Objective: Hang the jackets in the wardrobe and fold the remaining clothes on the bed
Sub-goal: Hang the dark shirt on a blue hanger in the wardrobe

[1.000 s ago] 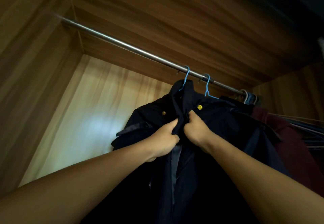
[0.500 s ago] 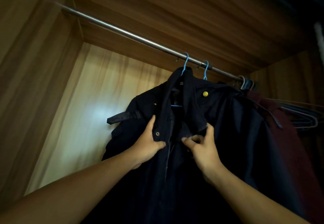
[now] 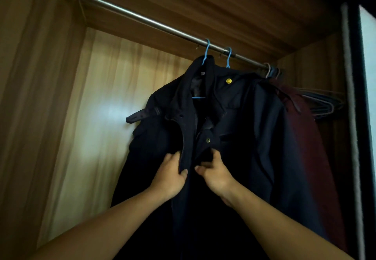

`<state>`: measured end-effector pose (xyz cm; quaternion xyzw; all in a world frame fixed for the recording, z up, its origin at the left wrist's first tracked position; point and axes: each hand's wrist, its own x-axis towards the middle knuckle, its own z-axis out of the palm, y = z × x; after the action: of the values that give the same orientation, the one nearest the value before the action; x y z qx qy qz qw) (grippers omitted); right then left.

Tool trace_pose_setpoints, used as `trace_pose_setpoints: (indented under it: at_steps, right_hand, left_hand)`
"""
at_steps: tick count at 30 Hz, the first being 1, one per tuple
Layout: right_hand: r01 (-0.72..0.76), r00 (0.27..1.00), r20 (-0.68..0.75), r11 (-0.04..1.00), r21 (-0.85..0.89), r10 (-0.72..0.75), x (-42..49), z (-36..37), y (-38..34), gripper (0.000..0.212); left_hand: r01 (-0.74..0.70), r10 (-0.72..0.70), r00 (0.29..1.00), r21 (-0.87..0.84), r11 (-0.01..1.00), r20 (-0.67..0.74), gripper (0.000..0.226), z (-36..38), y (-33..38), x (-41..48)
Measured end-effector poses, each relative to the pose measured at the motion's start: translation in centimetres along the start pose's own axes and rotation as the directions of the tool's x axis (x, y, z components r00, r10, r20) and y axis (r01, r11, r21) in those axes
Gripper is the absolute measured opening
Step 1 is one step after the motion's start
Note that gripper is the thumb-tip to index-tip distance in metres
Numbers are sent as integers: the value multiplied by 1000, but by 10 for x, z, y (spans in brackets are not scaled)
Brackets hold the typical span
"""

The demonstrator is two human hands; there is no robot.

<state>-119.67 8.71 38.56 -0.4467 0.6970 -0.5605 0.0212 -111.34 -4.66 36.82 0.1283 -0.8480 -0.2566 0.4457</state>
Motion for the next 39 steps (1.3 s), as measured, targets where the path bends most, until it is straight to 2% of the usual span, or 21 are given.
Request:
trace_pose_setpoints:
  at_steps: [2,4,6,8,11,14,17,20,23,26,27,29,32,39]
  right_hand:
    - [59,997,-28,949,-308,-72,-25,-5,-1,54]
    - [203,947,-96,802,-563,-307,-51,-21,-16,30]
    - [289,880,-159,770,-569,-448,-75,-50,-44,28]
    - [327,831,-235,784,-527,-504,-93,-89,-70,25]
    - [243,815,-296,757,-606,-499,-114,-158,-86,26]
    - [7,880,-292,625,-781,-375,-133,-227,-74,28]
    - [-139,946,-265,510,-849,-184,-156,-285,-55,30]
    - [-184,980,-201,396,-900,-2,-180,-330,-31,40]
    - [-191,974,-137,329,-925,180,-199,-363,0,50]
    - [-185,950,-92,301,-935,298,-213,-381,35,46]
    - [-177,944,-77,295,-939,322,-216,-385,47,46]
    - [-175,932,-55,313,-933,357,-219,-391,71,45]
    - [-185,922,-34,360,-914,387,-222,-395,103,45]
    - [-148,926,38,455,-878,375,-225,-381,140,37]
  left_hand:
    - [-38,23,974,-61,997,-223,57,1,13,-16]
    - [-107,68,941,-102,989,-331,54,1,35,-27]
    - [-207,167,908,-64,976,-383,46,2,63,-33]
    - [-318,258,889,-105,942,-378,32,2,98,-35]
    - [-401,343,904,-234,885,-254,19,8,153,-39]
    - [-442,427,897,-251,861,-112,19,28,204,-42]
    - [-408,446,884,-230,883,143,18,60,243,-44]
    - [-322,364,867,-175,930,340,17,108,262,-44]
    - [-225,213,854,-32,974,474,46,159,263,-49]
    - [-53,29,820,26,998,572,78,199,261,-57]
    - [-1,-7,799,13,1000,601,82,210,262,-60]
    - [82,-32,769,-48,995,639,66,227,263,-65]
    - [168,-32,779,-159,973,626,31,241,262,-71]
    - [248,-76,799,-213,945,596,21,226,258,-84]
